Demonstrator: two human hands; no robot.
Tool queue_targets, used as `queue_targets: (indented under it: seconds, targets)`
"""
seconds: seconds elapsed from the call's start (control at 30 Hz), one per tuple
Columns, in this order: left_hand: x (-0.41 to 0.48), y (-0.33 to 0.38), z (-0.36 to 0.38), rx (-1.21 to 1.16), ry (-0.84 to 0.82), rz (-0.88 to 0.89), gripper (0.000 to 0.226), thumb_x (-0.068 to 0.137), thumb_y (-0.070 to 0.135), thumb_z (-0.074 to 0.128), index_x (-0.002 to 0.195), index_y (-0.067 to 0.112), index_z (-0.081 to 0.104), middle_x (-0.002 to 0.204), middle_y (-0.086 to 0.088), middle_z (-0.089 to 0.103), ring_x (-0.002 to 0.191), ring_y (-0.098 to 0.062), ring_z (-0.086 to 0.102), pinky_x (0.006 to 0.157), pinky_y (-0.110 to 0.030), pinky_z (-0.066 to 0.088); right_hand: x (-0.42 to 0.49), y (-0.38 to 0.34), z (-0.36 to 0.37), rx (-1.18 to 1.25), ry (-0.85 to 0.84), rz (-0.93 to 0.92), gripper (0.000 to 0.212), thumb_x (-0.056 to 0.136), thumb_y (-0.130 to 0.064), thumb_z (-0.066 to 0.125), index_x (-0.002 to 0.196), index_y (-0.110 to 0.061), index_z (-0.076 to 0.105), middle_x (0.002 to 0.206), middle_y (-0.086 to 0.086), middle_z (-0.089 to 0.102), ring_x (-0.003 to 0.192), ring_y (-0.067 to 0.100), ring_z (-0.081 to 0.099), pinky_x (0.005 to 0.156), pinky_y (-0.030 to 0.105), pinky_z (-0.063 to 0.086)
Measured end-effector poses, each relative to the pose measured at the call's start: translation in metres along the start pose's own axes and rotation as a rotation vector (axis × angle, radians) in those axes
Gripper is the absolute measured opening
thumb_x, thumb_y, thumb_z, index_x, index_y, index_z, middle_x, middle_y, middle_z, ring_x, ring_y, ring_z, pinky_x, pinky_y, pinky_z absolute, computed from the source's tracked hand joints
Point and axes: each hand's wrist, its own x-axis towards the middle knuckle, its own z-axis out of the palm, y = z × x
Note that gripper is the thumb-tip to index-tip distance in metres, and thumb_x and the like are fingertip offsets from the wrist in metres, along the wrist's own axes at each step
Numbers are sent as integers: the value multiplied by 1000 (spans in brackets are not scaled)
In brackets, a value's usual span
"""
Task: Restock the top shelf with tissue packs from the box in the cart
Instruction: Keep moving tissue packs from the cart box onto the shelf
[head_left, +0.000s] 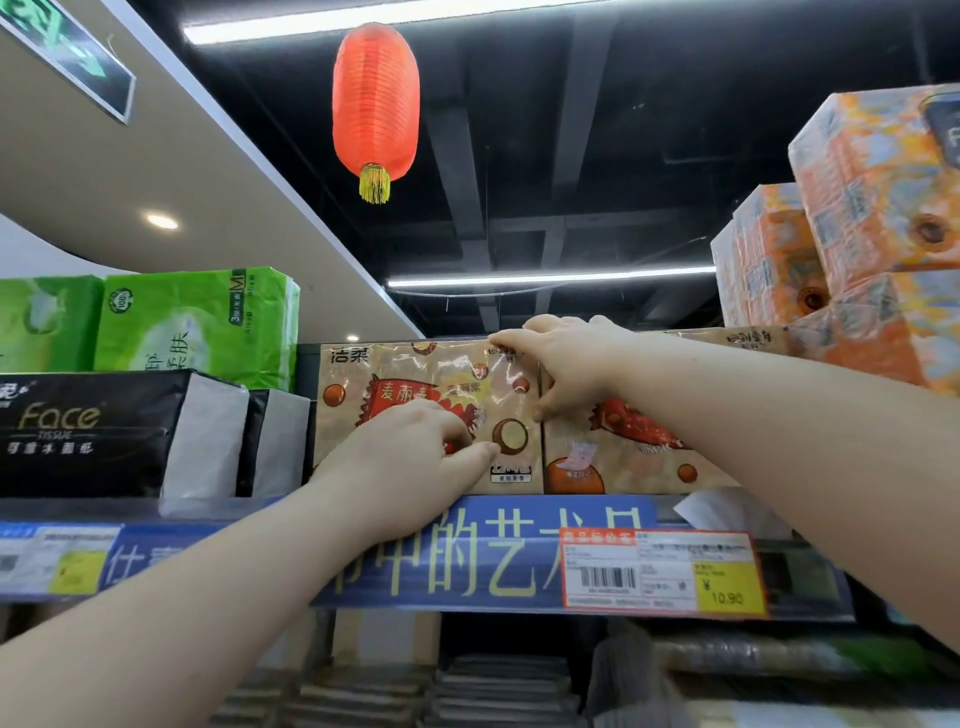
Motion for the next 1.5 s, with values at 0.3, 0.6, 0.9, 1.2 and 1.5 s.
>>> queue_targets:
  seconds: [0.3, 0.6, 0.9, 1.2, 1.5]
  targets:
    - [-5, 12, -9, 110, 74, -42, 33, 96, 37, 42, 109, 19, 66, 116, 6, 56, 105, -14, 53, 87, -34, 47, -59, 13, -24, 57, -35, -24, 55, 92, -40, 54, 143, -31, 35, 135, 0, 49, 119, 21, 51, 94, 36, 49]
    - [-36, 50, -33, 367, 210, -139, 31, 94, 38, 43, 108, 17, 62, 117, 2, 54, 107, -21, 53, 80, -35, 46, -125, 32, -49, 101, -11, -25, 42, 93, -41, 51, 133, -27, 51, 128, -1, 55, 112, 17, 54, 89, 30, 49]
    - [-101, 77, -47, 425, 9, -120, 39, 93, 45, 42, 120, 20, 54, 121, -1, 52, 114, -22, 50, 84, -36, 44, -203, 16, -79, 70, -139, 43, 44, 93, -42, 51, 134, -26, 49, 132, -3, 54, 115, 18, 52, 87, 29, 46]
    - [-183, 108, -54, 202, -147, -42, 45, 92, 50, 46, 127, 23, 52, 129, -1, 47, 120, -23, 48, 92, -38, 46, -311, -42, -92, 57, -352, 172, 47, 92, -42, 53, 136, -25, 47, 138, 0, 50, 125, 23, 48, 97, 36, 45]
    - [-264, 201, -26, 103, -358, 188, 43, 92, 48, 45, 123, 19, 53, 125, -6, 49, 115, -28, 49, 86, -39, 48, -457, -62, -111, 86, -580, 322, 46, 94, -38, 52, 137, -24, 46, 137, 2, 51, 122, 24, 50, 90, 32, 43]
